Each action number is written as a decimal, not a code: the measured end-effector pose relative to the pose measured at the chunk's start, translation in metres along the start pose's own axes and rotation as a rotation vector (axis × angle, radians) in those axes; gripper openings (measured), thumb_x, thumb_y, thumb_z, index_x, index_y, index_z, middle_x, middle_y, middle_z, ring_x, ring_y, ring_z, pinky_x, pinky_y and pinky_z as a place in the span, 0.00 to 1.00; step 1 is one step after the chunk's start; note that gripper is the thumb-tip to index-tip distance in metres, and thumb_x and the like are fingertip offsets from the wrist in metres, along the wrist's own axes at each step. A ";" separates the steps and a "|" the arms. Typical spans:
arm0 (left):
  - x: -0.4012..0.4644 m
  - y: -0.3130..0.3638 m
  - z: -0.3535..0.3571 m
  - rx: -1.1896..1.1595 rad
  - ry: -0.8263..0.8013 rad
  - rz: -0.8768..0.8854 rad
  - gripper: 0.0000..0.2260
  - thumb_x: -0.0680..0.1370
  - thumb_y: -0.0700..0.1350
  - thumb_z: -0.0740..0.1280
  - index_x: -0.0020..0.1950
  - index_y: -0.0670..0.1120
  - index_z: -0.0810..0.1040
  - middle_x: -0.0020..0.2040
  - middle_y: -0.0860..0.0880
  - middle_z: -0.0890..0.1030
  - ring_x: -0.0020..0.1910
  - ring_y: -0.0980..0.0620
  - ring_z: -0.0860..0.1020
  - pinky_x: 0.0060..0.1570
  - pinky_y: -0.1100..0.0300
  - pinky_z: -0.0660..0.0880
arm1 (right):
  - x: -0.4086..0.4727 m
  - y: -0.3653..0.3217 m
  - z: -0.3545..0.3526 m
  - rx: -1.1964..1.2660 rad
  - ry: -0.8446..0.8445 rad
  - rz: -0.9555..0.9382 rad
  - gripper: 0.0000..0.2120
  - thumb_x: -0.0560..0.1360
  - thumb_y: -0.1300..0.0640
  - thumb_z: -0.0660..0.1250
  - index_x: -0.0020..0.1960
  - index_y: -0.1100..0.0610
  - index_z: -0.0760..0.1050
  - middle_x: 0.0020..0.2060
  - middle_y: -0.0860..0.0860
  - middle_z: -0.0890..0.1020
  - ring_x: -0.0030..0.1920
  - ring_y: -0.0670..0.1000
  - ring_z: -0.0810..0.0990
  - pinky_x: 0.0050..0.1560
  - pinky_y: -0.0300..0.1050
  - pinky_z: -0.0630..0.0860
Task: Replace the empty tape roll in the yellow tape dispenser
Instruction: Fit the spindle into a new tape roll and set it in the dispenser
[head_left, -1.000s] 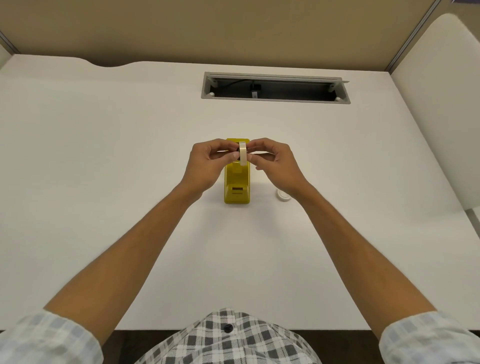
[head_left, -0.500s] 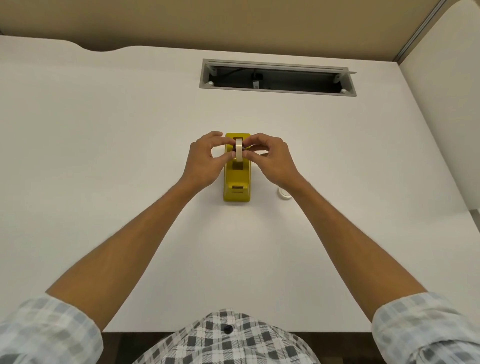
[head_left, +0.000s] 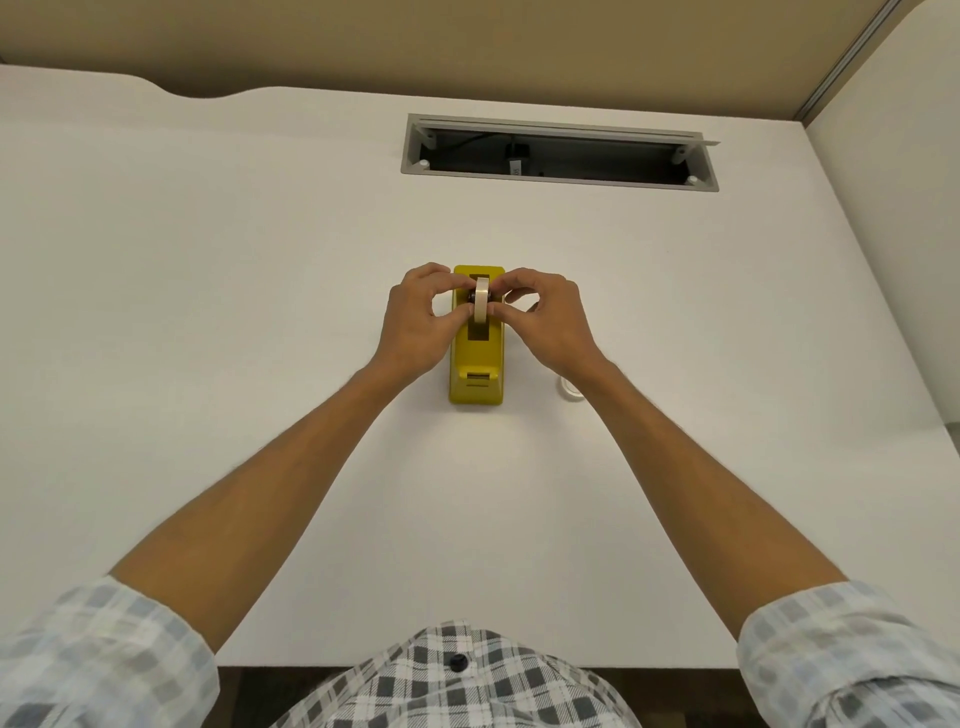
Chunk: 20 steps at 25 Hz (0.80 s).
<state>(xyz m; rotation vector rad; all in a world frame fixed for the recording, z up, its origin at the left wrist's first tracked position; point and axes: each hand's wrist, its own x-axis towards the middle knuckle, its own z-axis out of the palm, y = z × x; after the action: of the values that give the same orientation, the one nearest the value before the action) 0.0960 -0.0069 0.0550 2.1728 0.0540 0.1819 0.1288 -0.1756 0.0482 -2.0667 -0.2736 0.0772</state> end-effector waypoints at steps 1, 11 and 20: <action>0.001 -0.001 0.000 0.002 -0.003 -0.004 0.12 0.75 0.44 0.71 0.59 0.48 0.82 0.59 0.48 0.78 0.59 0.54 0.72 0.49 0.71 0.67 | 0.000 0.000 0.000 -0.010 0.002 -0.006 0.07 0.70 0.55 0.74 0.48 0.52 0.82 0.42 0.43 0.84 0.45 0.44 0.81 0.42 0.32 0.69; 0.001 -0.006 0.005 0.059 0.004 0.063 0.11 0.74 0.41 0.71 0.56 0.47 0.82 0.56 0.48 0.79 0.60 0.51 0.73 0.56 0.61 0.70 | 0.002 -0.004 0.003 -0.132 0.042 0.025 0.08 0.69 0.55 0.74 0.48 0.52 0.83 0.46 0.46 0.83 0.46 0.45 0.80 0.46 0.39 0.74; -0.001 -0.013 0.006 0.082 0.015 0.115 0.11 0.75 0.39 0.68 0.56 0.46 0.82 0.62 0.50 0.77 0.67 0.50 0.69 0.58 0.63 0.67 | -0.005 -0.015 -0.001 -0.312 0.089 -0.081 0.11 0.74 0.52 0.67 0.55 0.52 0.81 0.52 0.45 0.83 0.49 0.45 0.80 0.49 0.45 0.78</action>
<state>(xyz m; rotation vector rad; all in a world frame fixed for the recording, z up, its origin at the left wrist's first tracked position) 0.0963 -0.0046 0.0408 2.2582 -0.0564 0.2652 0.1214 -0.1712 0.0614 -2.3575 -0.3302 -0.1139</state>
